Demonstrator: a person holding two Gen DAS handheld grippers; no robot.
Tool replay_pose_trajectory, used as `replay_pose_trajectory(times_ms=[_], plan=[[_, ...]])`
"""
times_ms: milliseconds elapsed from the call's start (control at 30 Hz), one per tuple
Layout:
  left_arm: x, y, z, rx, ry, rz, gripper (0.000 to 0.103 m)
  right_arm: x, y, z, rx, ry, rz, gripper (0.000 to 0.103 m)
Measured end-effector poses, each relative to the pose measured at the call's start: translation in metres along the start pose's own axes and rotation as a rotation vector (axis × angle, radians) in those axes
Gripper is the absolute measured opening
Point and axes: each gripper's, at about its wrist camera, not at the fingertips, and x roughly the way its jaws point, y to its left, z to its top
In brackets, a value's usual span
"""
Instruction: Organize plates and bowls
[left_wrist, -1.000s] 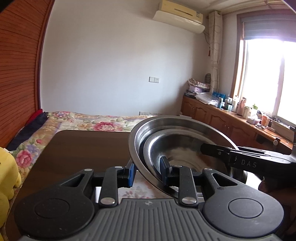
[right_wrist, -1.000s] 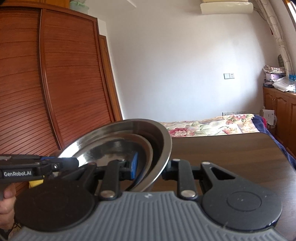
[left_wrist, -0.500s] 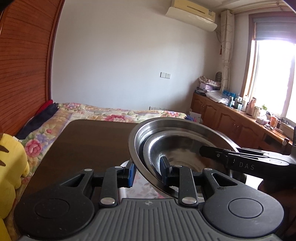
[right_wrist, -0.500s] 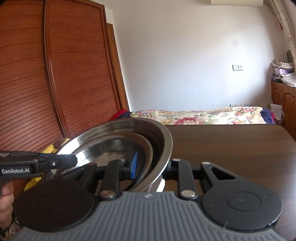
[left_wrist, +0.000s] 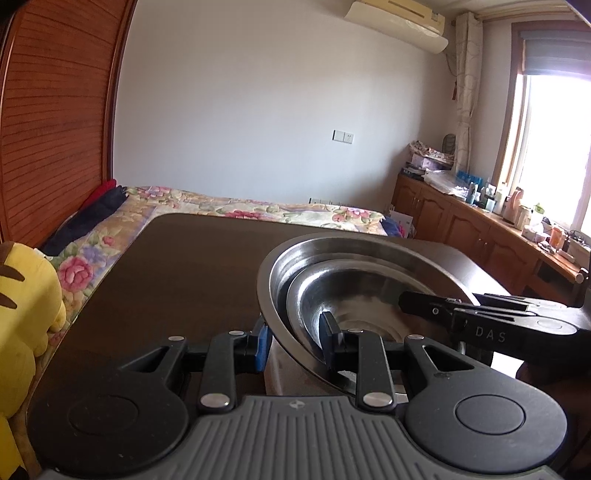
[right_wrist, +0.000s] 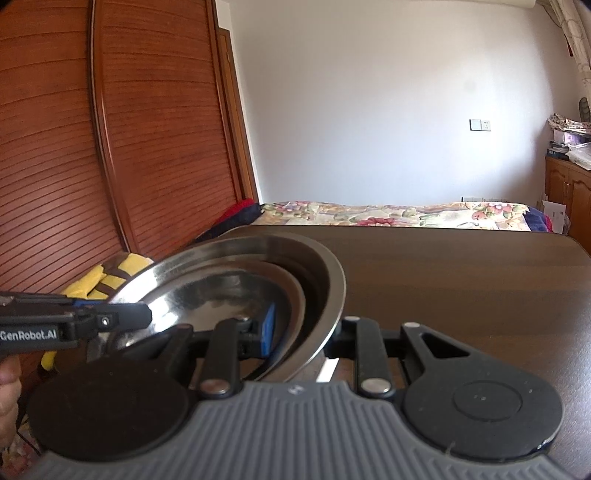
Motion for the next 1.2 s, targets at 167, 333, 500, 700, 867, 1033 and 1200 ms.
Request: replay_pose_trajectory(times_ms=[167, 333, 500, 700, 867, 1033, 1200], plan=[[0.002, 0.000, -0.003, -0.002, 0.008, 0.004, 0.056, 0.002, 0.000, -0.002, 0.000, 0.012, -0.004, 0.027], [0.006, 0.001, -0.007, -0.006, 0.024, 0.010, 0.056, 0.007, 0.001, -0.005, 0.003, 0.028, -0.007, 0.027], [0.008, 0.002, -0.007, -0.012, 0.019, 0.010, 0.056, 0.010, 0.000, -0.007, 0.002, 0.035, -0.006, 0.027], [0.008, 0.001, -0.008, -0.008, 0.016, 0.009, 0.056, 0.010, 0.001, -0.007, 0.001, 0.036, -0.006, 0.028], [0.008, 0.001, -0.009, -0.006, 0.017, 0.010, 0.057, 0.008, -0.002, -0.005, 0.007, 0.046, 0.005, 0.029], [0.007, 0.000, -0.008, 0.009, 0.007, 0.025, 0.060, 0.007, 0.001, -0.002, -0.003, 0.050, -0.003, 0.039], [0.007, 0.000, -0.007, 0.014, 0.003, 0.027, 0.062, 0.005, 0.004, 0.000, -0.026, 0.035, -0.019, 0.061]])
